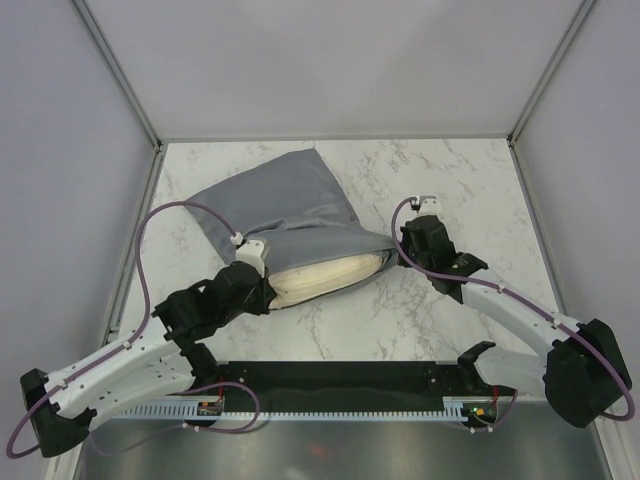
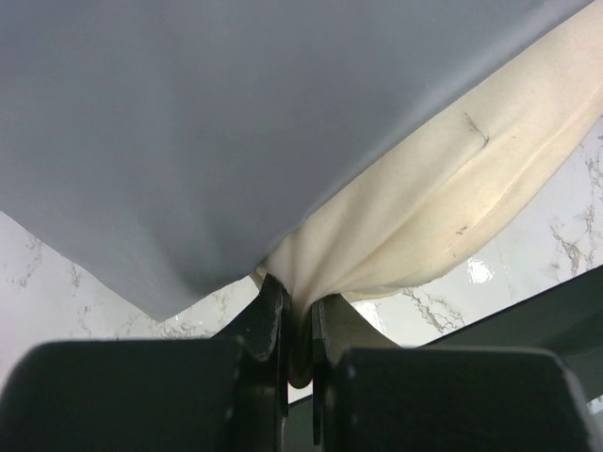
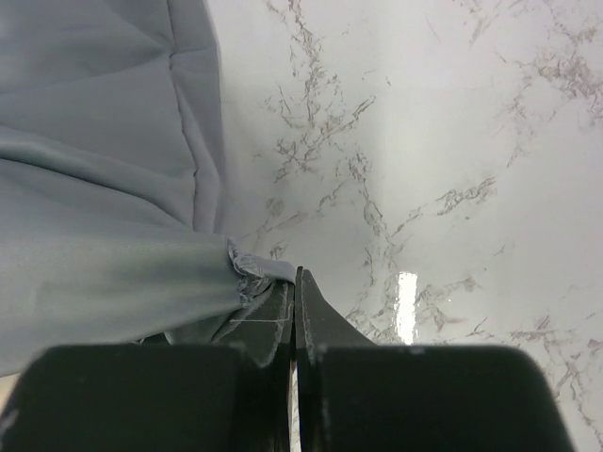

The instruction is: Remove the pillowcase from the pillow

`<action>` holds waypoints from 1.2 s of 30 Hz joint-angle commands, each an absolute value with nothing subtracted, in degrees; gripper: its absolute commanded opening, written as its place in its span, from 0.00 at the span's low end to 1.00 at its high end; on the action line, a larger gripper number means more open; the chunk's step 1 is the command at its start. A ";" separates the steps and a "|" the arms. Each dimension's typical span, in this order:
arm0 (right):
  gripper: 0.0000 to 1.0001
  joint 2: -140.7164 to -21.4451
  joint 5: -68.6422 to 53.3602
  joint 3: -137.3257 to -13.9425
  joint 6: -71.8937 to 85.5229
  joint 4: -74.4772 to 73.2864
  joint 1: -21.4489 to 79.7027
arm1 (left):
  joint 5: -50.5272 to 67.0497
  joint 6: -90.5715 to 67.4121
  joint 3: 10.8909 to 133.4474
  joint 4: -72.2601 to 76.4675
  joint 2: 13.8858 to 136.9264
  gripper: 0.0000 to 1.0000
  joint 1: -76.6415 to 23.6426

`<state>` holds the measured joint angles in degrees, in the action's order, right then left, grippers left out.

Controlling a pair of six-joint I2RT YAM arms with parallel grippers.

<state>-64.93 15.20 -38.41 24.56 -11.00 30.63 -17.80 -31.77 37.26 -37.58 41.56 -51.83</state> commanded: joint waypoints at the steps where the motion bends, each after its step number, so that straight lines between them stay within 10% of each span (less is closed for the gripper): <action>1: 0.00 -66.88 15.21 -38.41 23.64 -8.62 30.23 | -17.40 -32.78 42.18 -34.36 37.98 0.02 -51.59; 36: 0.02 -96.25 2.28 -69.78 16.53 -6.59 25.84 | -7.21 -31.82 42.72 -33.58 41.21 0.02 -51.59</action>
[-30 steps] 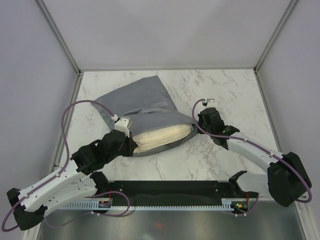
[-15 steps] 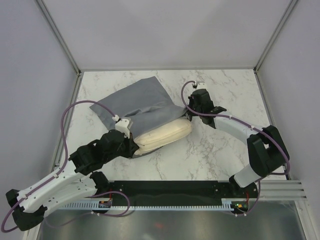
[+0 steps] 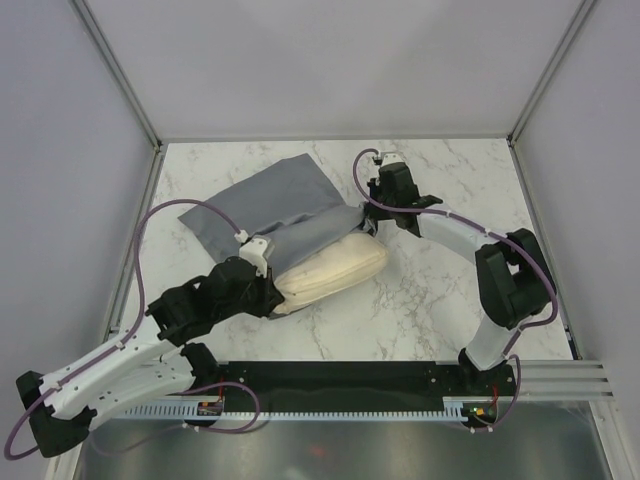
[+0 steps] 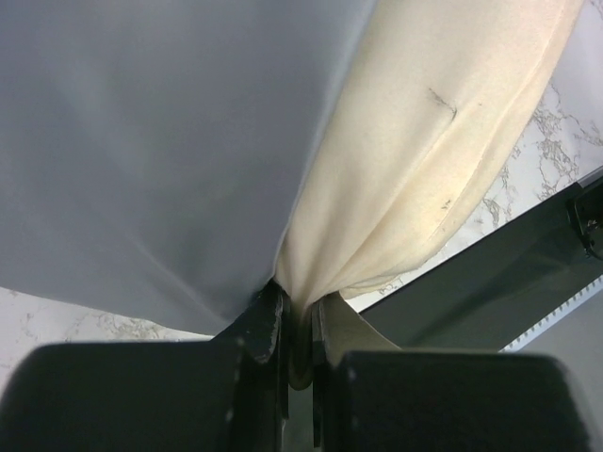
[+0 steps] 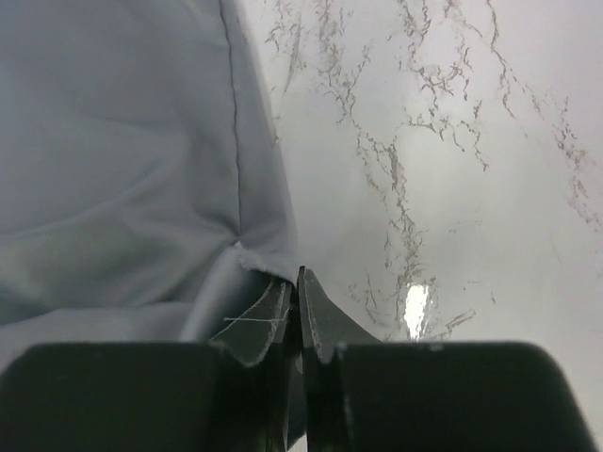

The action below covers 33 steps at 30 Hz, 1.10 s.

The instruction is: Remove the pillowcase from the pillow

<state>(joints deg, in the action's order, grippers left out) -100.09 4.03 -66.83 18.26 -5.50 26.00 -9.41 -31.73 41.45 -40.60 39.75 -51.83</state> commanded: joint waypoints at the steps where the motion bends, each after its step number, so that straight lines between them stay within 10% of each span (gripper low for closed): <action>1: 0.15 -94.15 2.20 -69.87 16.09 -7.37 25.75 | -6.77 -31.90 42.02 -30.88 41.92 0.02 -51.59; 4: 0.56 -88.36 2.37 -69.52 14.68 -10.71 25.75 | -4.40 -32.25 40.70 -24.29 45.43 0.02 -51.68; 7: 0.75 -81.60 4.82 -69.35 13.89 -16.60 25.75 | -1.50 -32.87 40.43 -17.26 51.13 0.02 -51.59; 33: 0.95 -40.00 -8.61 -25.14 52.46 -0.45 25.75 | 2.12 -36.65 52.74 6.24 78.76 0.02 -56.42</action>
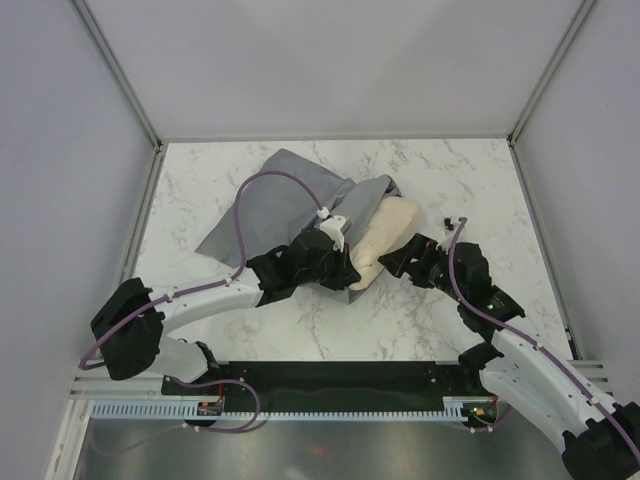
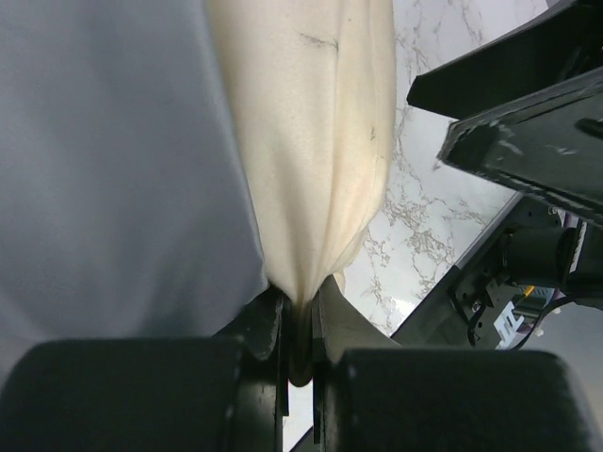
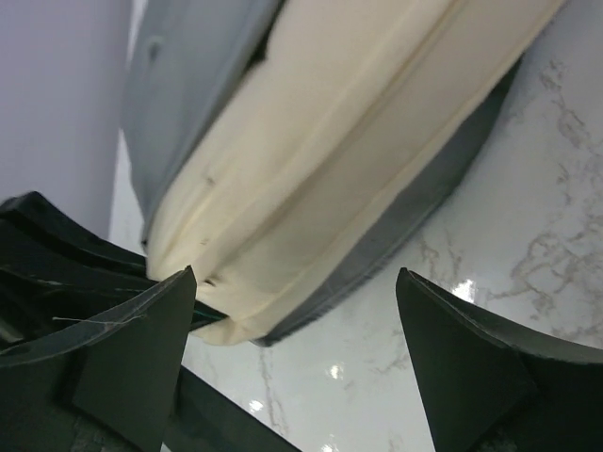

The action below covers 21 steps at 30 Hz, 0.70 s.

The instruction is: Remove the pillowcase from the pillow

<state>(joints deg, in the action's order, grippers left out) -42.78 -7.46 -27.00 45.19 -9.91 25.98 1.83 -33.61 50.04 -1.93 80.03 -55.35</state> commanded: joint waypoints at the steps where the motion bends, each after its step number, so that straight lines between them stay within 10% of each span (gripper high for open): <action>1: 0.95 -38.51 -8.61 -23.92 54.38 1.39 25.75 | 1.59 -36.82 52.39 6.68 78.40 0.02 -56.43; 21: 0.92 -51.76 -10.20 -17.93 61.17 22.23 25.75 | 8.08 -36.12 50.45 13.71 77.78 0.02 -61.70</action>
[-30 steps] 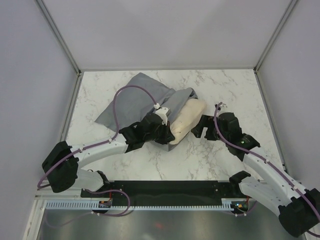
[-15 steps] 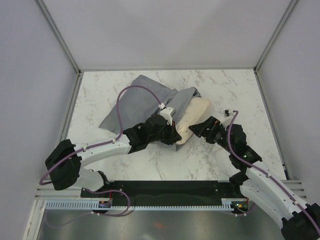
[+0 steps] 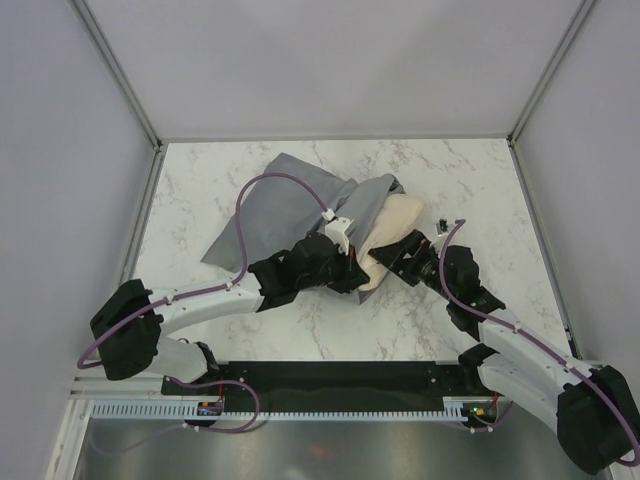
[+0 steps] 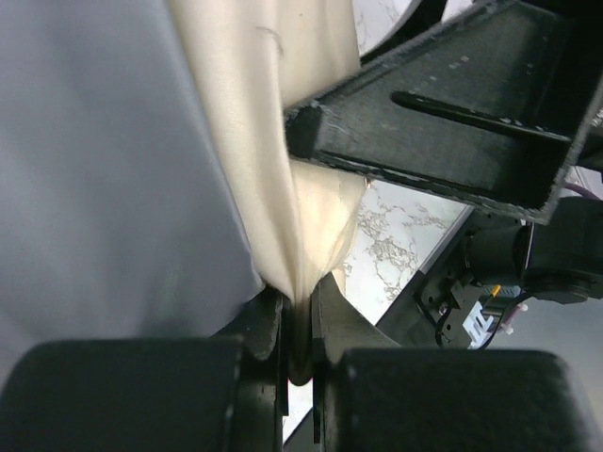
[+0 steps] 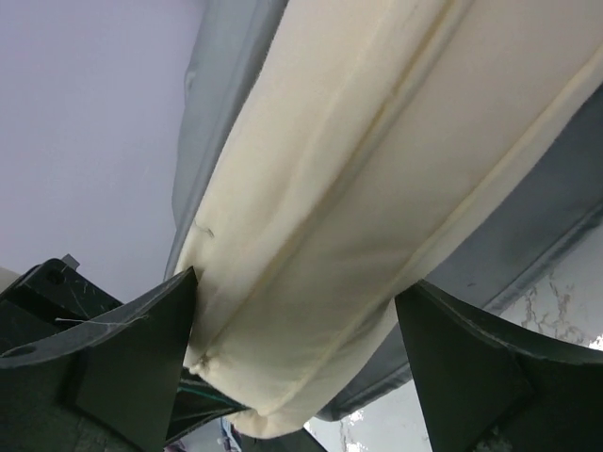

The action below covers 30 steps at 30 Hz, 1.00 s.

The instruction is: Remove the pillowcase from the pillow

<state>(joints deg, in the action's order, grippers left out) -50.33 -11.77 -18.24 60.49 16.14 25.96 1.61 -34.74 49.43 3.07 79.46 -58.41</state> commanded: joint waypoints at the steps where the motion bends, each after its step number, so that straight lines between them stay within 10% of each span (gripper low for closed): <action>1: 0.90 -52.29 -10.28 -17.84 60.65 22.93 25.75 | 9.22 -35.78 50.28 14.23 77.78 0.02 -62.31; 5: 0.54 -53.96 -10.28 -17.67 59.77 23.29 25.75 | 11.42 -33.75 50.54 15.21 77.78 0.02 -63.72; 7: 0.20 -53.88 -10.02 -17.32 59.85 22.94 25.75 | 11.69 -32.79 50.63 15.12 77.43 0.07 -63.90; 9: 0.03 -52.92 -9.23 -17.40 59.15 21.98 25.75 | 11.34 -32.08 50.45 14.16 76.82 0.37 -63.90; 15: 0.00 -48.35 -5.11 -20.38 55.03 13.20 25.75 | 3.79 -26.64 53.08 0.39 72.34 0.97 -63.90; 30: 0.00 -43.42 -4.92 -22.06 51.85 6.95 25.75 | -30.15 -31.99 45.97 -21.62 51.85 1.00 -54.25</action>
<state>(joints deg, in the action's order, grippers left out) -45.30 -6.55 -19.68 53.28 4.73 25.87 -20.88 -28.29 47.20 -16.58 51.81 -58.28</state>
